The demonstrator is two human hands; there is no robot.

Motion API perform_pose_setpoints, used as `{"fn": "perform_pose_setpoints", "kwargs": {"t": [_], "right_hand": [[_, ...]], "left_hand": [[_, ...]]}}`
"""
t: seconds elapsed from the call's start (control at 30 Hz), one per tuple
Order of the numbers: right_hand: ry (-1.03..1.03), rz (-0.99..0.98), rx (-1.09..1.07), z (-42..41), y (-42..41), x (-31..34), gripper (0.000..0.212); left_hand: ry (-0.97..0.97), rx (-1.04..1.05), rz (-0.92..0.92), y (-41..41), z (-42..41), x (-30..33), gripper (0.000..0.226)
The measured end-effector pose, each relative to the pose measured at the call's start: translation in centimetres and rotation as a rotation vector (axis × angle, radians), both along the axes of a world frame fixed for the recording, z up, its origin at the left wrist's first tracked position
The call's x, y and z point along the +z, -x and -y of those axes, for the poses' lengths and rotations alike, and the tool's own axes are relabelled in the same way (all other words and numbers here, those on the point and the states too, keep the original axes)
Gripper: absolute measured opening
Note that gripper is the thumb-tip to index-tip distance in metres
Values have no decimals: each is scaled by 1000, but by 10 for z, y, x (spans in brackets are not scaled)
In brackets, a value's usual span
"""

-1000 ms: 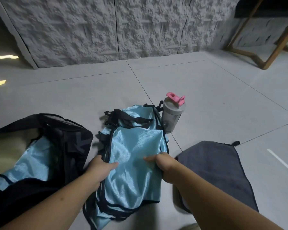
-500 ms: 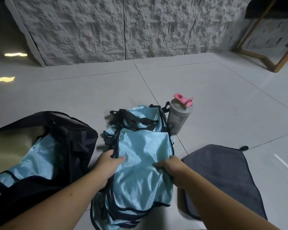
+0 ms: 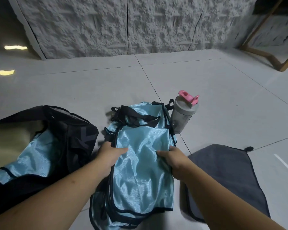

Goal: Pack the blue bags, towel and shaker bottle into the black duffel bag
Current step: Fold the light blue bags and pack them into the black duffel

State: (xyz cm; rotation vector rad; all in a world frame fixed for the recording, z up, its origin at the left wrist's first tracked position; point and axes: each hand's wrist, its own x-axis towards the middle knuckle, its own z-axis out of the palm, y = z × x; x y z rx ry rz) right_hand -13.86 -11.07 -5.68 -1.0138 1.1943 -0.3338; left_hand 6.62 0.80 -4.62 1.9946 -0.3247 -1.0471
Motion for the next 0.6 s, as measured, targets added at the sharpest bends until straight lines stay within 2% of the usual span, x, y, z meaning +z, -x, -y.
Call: {"fn": "perform_pose_setpoints", "kwargs": {"t": [0.07, 0.13, 0.2, 0.3, 0.37, 0.43, 0.47, 0.53, 0.6], "right_hand": [[43, 17, 18, 1, 2, 1, 5], [89, 31, 47, 0, 3, 0, 10], [117, 20, 56, 0, 5, -1, 12], [110, 5, 28, 0, 9, 3, 12], [40, 40, 1, 0, 6, 7, 27], [-15, 26, -30, 0, 1, 9, 52], [-18, 9, -26, 0, -1, 9, 56], [34, -12, -27, 1, -5, 7, 40], [71, -1, -21, 2, -5, 5, 22]], "left_hand": [[7, -2, 47, 2, 0, 1, 32], [61, 11, 70, 2, -2, 1, 13], [106, 55, 69, -2, -7, -3, 18], [124, 108, 34, -3, -14, -4, 14], [119, 128, 0, -6, -12, -7, 27], [159, 167, -4, -7, -7, -7, 50], [192, 181, 33, -8, -3, -6, 60], [143, 124, 209, -10, 8, -2, 74], [-36, -30, 377, -12, 20, 2, 83]]}}
